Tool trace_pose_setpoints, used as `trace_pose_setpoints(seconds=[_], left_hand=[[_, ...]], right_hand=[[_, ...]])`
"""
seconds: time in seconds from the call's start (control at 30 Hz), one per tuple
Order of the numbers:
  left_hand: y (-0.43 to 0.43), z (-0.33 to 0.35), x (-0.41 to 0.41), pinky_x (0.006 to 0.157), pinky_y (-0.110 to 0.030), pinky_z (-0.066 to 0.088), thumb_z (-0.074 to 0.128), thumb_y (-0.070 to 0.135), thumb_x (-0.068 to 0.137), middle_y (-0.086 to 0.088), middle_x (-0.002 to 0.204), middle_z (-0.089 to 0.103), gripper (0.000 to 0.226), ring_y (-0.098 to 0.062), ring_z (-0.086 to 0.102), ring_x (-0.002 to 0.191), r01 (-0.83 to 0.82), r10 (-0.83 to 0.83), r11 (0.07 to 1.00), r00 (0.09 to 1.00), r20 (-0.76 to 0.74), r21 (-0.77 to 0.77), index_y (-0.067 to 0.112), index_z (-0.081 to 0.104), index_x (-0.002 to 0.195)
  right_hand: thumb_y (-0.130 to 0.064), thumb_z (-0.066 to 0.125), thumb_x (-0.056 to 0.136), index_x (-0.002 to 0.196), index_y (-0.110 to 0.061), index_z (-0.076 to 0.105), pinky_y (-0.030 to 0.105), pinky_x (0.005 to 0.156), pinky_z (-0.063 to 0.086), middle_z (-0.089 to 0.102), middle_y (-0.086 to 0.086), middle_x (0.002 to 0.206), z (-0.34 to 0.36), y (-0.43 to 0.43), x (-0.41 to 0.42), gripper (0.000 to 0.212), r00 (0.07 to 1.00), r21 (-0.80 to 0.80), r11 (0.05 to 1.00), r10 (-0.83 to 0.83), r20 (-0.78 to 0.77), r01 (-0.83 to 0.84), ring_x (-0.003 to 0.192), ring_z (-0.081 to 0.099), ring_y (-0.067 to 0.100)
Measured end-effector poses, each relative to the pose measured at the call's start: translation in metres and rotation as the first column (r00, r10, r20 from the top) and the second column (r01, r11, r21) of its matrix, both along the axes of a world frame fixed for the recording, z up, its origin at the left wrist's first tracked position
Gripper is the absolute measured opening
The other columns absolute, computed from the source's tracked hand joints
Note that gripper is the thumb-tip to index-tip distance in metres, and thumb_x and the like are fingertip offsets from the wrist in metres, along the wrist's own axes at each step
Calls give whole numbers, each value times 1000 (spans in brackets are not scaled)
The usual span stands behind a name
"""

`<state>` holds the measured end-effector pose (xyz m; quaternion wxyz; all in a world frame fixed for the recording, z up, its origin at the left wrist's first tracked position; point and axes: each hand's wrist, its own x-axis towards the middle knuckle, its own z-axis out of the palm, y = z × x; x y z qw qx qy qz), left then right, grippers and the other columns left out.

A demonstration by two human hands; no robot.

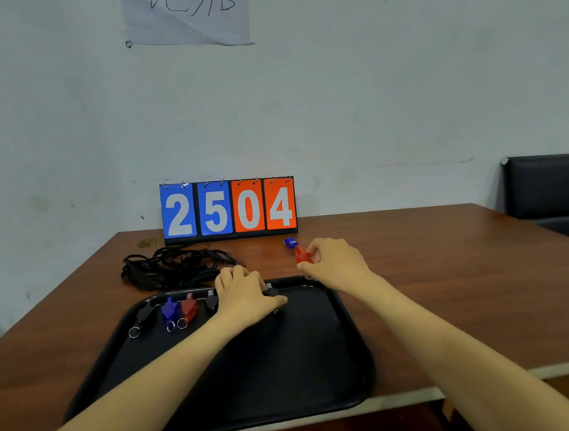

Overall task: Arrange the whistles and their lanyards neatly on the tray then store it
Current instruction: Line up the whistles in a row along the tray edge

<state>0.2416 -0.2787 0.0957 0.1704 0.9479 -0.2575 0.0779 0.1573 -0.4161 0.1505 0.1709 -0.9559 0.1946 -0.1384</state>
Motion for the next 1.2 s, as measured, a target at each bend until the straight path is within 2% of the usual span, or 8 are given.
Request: trace_pose_setpoints(seconds=[0.1,0.23,0.37,0.57,0.7,0.83,1.07,1.2], left_hand=[[6,0,1,110,-36,19,59,65,74,3,127,47,58,-21,30,127,68,-66,997,995,75,-23,26,54,116],[16,2,0,114,-40,4,54,66,77,9,129,51,56,-16,32,129,178,-193,980,965,180,93,33,53,123],[18,5,-1,115,-45,0,47,71,78,10,130,52,61,-16,32,130,225,-250,958,959,131,176,36,52,127],[18,5,2,113,-48,-2,49,64,82,10,131,52,54,-16,34,129,242,-269,943,958,96,228,37,50,129],[18,5,3,113,-49,-2,52,59,83,10,130,54,51,-16,35,129,243,-263,948,962,78,205,37,50,129],[19,4,6,113,-50,-1,53,55,84,11,128,55,48,-17,35,129,252,-267,950,961,65,185,37,50,128],[20,2,9,112,-49,-2,55,52,84,11,127,56,48,-17,35,127,281,-292,948,955,55,150,36,50,128],[21,2,10,112,-50,-2,56,50,83,10,126,57,47,-18,36,127,289,-298,947,953,52,138,36,51,128]], right_hand=[[-44,58,87,118,-21,55,35,89,49,63,-1,110,-3,0,1,39,1000,0,1000,4,-28,-4,101,60,18],[-45,58,86,116,-22,56,38,92,48,64,0,111,-8,2,3,38,998,-5,1000,2,-64,-2,103,59,20],[-45,58,86,116,-21,56,38,93,47,63,0,113,-10,5,6,39,996,-5,1000,8,-89,-8,105,58,20],[-43,61,85,112,-19,58,37,91,48,63,2,110,-15,6,9,37,987,15,1000,6,-163,-3,103,59,21],[-40,64,83,105,-14,61,32,80,50,66,4,103,-18,7,14,34,966,38,999,11,-257,-2,94,62,20],[-42,65,82,105,-13,61,30,73,48,66,5,102,-22,10,21,37,958,42,999,7,-286,5,92,62,19],[-44,63,82,104,-13,60,36,87,50,63,4,97,-25,17,33,38,949,8,1000,-6,-314,10,93,61,21],[-43,62,84,94,-16,54,36,89,48,58,2,91,-26,20,37,30,943,-13,1000,-13,-333,9,90,58,21]])
